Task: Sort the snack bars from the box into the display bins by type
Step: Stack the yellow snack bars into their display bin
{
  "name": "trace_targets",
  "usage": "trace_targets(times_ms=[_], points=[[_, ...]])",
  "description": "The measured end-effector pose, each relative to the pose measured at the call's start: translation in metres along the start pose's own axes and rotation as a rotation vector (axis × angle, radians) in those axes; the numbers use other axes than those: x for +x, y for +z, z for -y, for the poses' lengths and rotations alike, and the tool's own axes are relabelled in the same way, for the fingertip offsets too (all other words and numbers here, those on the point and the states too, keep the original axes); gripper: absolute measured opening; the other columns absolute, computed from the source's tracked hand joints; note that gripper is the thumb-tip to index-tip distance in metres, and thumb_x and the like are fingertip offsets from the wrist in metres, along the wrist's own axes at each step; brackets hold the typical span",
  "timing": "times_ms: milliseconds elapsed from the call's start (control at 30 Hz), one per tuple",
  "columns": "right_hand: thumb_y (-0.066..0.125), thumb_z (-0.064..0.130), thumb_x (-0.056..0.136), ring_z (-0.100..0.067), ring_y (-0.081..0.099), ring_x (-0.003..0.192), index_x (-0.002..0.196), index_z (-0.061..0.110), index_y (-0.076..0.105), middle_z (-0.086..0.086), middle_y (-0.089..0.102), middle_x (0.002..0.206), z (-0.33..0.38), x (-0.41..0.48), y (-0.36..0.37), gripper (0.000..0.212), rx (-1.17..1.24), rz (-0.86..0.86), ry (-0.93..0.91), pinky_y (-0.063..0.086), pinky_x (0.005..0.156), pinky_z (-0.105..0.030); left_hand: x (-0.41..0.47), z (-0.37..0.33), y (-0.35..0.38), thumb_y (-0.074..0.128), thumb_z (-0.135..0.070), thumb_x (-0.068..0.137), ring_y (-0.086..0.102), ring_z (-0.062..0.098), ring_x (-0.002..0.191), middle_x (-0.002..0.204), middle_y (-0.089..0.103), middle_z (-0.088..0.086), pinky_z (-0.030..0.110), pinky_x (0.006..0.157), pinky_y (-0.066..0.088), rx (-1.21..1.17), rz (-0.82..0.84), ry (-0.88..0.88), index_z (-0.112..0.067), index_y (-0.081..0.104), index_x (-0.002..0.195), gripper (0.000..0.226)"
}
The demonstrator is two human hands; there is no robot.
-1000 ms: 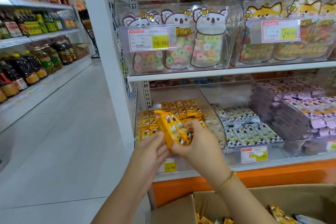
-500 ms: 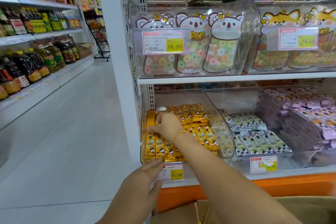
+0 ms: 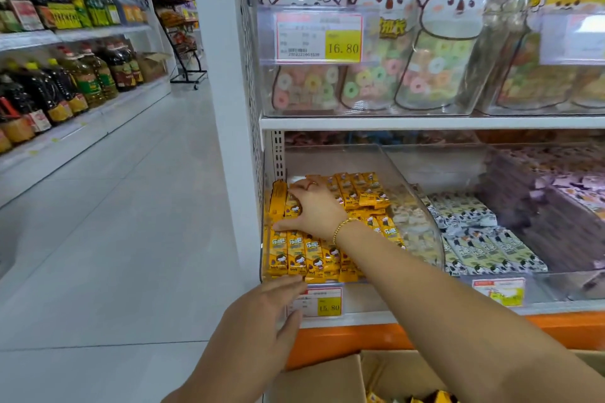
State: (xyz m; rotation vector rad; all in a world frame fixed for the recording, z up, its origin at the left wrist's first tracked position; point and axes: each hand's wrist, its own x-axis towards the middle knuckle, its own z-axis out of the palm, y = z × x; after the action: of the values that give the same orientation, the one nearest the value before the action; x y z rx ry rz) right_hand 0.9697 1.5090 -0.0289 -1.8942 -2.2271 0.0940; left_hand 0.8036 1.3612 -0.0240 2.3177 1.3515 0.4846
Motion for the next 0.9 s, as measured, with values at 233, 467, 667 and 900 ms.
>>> trace_targets(times_ms=[233,467,667,900], points=[[0.061,0.056,0.083,-0.026,0.017,0.142,0.144,0.019,0.039,-0.004,0.036,0.150,0.000,0.000,0.007,0.074,0.022,-0.056,-0.022,0.018,0.116,-0.035,0.000,-0.001,0.000,0.042,-0.036,0.099,0.026,-0.010,0.131,0.146,0.028,-0.032,0.003,0.098,0.013,0.005,-0.024,-0.023,-0.046,0.033,0.141,0.044],[0.059,0.035,0.092,-0.016,0.053,0.118,0.127,0.020,0.059,-0.001,0.057,0.132,-0.035,-0.048,-0.024,0.038,0.248,-0.151,0.070,0.042,0.098,-0.028,0.000,-0.011,0.000,0.041,-0.038,0.099,0.032,-0.010,0.127,0.143,0.034,-0.031,0.007,0.102,0.025,0.057,-0.043,-0.048,-0.045,0.035,0.140,0.042],[0.063,0.019,0.087,-0.024,0.048,0.120,0.111,0.012,0.067,-0.007,0.058,0.123,-0.067,-0.115,-0.048,0.025,0.095,-0.343,-0.006,0.039,0.100,-0.032,0.006,-0.028,0.001,0.049,-0.026,0.096,0.049,-0.001,0.109,0.130,0.055,-0.014,0.014,0.089,0.045,-0.047,-0.181,-0.129,-0.032,0.053,0.131,0.035],[0.065,0.016,0.085,-0.036,0.048,0.116,0.130,0.004,0.048,-0.020,0.048,0.126,-0.086,-0.114,-0.072,0.050,0.285,-0.302,0.326,0.040,0.094,-0.034,0.081,-0.025,0.023,0.045,-0.008,0.096,0.062,0.026,0.099,0.121,0.058,0.008,0.033,0.089,0.051,-0.175,-0.319,-0.297,-0.013,0.047,0.136,0.040]])
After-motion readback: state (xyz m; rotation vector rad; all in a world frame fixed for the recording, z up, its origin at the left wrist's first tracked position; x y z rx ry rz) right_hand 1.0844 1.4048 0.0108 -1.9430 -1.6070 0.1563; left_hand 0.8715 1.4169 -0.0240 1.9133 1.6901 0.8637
